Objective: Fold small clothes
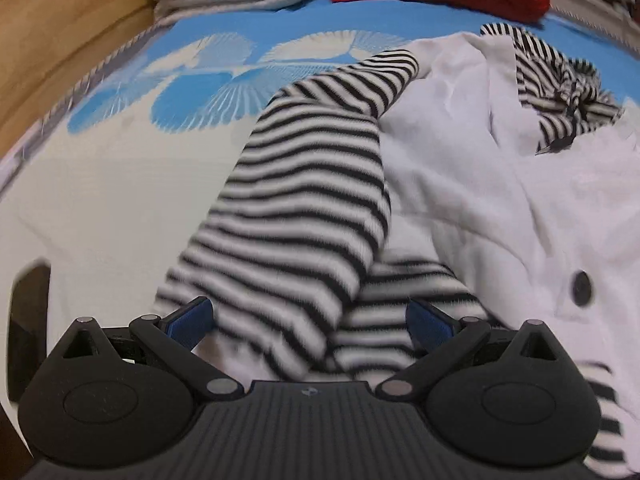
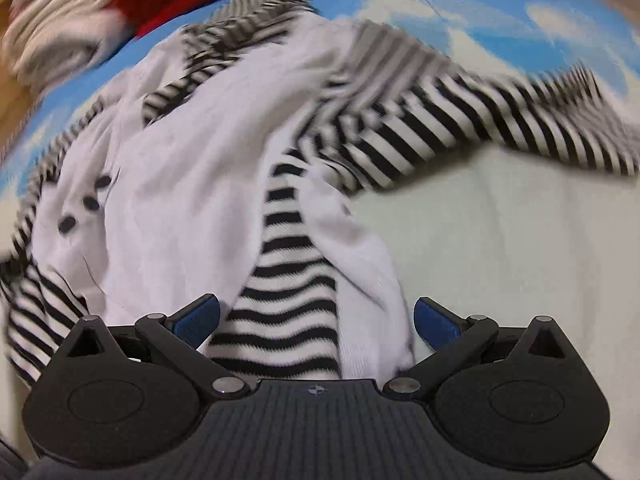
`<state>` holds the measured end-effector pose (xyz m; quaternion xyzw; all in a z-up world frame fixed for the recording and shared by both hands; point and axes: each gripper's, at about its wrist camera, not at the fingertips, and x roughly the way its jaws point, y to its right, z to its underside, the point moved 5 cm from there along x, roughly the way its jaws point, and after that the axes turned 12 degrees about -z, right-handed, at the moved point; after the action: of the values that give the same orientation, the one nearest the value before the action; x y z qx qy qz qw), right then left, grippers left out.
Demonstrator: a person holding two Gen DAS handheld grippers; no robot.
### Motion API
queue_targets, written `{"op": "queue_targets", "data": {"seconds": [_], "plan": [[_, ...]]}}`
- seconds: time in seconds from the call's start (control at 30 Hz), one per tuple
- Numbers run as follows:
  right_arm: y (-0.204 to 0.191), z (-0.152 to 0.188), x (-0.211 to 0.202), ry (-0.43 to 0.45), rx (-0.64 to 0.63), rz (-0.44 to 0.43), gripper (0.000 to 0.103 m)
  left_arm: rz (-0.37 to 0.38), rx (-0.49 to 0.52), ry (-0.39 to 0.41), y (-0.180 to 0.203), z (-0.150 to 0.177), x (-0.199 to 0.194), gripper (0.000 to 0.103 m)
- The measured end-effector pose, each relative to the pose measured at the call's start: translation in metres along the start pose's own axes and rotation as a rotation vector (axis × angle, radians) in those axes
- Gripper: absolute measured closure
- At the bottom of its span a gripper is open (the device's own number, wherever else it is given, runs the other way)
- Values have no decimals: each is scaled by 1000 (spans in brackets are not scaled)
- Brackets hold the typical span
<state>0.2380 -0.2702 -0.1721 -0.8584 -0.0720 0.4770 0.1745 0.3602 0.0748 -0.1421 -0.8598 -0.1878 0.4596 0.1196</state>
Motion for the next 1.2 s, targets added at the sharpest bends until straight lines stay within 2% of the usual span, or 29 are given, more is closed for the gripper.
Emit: {"op": "queue_targets", "data": {"seconds": [0.03,0.07,0.1,0.13,0.17,0.27,0.4,0.5,0.67,0.7,0.8,0.87,0.93,1.07,1.13,1.2], "plan": [[-6,0,2,-6,-43,7,14,-26,26,18,4,-5,5,0],[-10,0,2,4,-79,20,34,-51,45,33,5,-8,9,0],[-13,1,0,14,-112,34,48,-69,54,44,5,-12,14,0],[-15,2,-2,22,-138,50,82,-78,54,43,5,-14,17,0],[-13,2,-4,27,-152,72,96,-72,46,38,2,-16,22,0],[8,-4,-14,40,-90,72,97,-83,-2,34,-8,-24,28,0],[57,-16,-40,95,71,135,97,-260,-31,43,-33,-31,40,0],[85,-18,-57,131,148,167,97,-316,-35,2,-50,-30,58,0],[89,-15,-51,133,140,197,95,-363,-109,-44,-71,-30,65,0],[87,-14,-48,125,122,206,94,-352,-120,-50,-72,-30,63,0],[80,-10,-48,120,114,208,75,-305,-105,-25,-64,-31,53,0],[83,-13,-56,138,144,192,42,-245,-81,9,-54,-32,42,0],[88,-19,-73,199,199,177,30,-193,-52,43,-44,-34,31,0],[111,-49,-101,322,307,143,22,-155,19,100,-21,-38,24,0],[129,-71,-104,364,350,142,21,-190,98,103,-6,-37,33,0],[149,-93,-99,386,377,164,21,-258,174,128,3,-36,46,0]]}}
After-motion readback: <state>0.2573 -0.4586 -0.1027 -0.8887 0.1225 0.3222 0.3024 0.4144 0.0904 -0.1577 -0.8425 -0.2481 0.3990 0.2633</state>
